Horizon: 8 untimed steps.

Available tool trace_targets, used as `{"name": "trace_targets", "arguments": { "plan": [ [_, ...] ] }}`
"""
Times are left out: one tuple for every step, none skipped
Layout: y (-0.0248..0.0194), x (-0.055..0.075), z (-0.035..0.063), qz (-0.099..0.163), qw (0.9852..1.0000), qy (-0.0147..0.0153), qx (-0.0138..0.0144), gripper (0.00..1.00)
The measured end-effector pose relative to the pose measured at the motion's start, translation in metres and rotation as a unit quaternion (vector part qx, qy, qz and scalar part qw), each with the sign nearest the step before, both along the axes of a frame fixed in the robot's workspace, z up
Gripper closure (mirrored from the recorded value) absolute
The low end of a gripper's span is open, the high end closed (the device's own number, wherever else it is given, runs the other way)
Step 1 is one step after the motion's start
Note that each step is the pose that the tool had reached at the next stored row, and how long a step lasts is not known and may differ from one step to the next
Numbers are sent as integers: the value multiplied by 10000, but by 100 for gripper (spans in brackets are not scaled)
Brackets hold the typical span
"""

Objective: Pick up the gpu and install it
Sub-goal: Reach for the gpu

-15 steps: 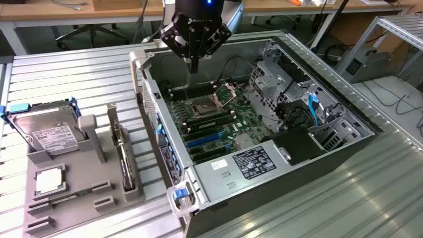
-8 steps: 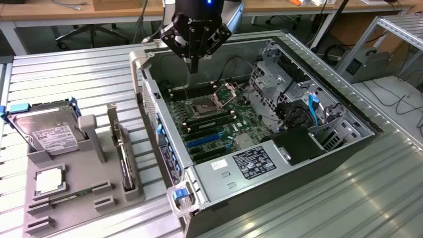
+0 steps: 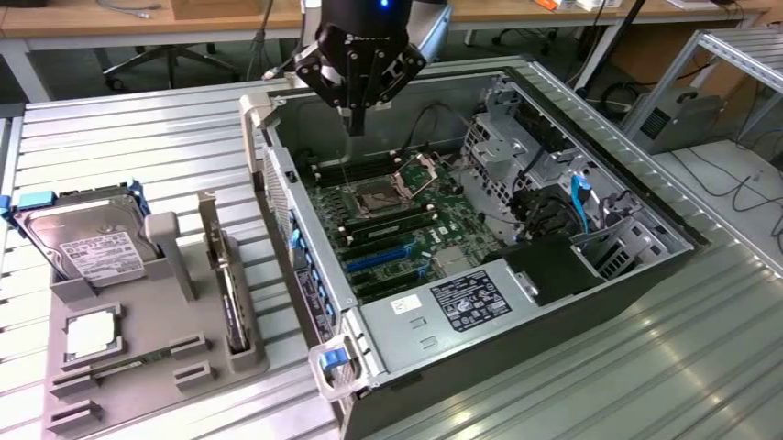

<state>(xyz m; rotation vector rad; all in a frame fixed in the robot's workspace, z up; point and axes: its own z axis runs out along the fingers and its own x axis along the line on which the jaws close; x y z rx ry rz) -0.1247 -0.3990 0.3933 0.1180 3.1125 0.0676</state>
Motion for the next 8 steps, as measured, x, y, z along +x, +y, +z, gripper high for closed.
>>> {"name": "trace_targets", "arguments": {
  "plan": [
    [0, -19, 0, 0, 10000, 0, 0, 89],
    [0, -33, 0, 0, 10000, 0, 0, 89],
    [0, -43, 0, 0, 10000, 0, 0, 89],
    [0, -56, 0, 0, 10000, 0, 0, 89],
    [0, -72, 0, 0, 10000, 0, 0, 89],
    [0, -93, 0, 0, 10000, 0, 0, 89],
    [0, -115, 0, 0, 10000, 0, 0, 89],
    [0, -129, 0, 0, 10000, 0, 0, 89]
  ]
}}
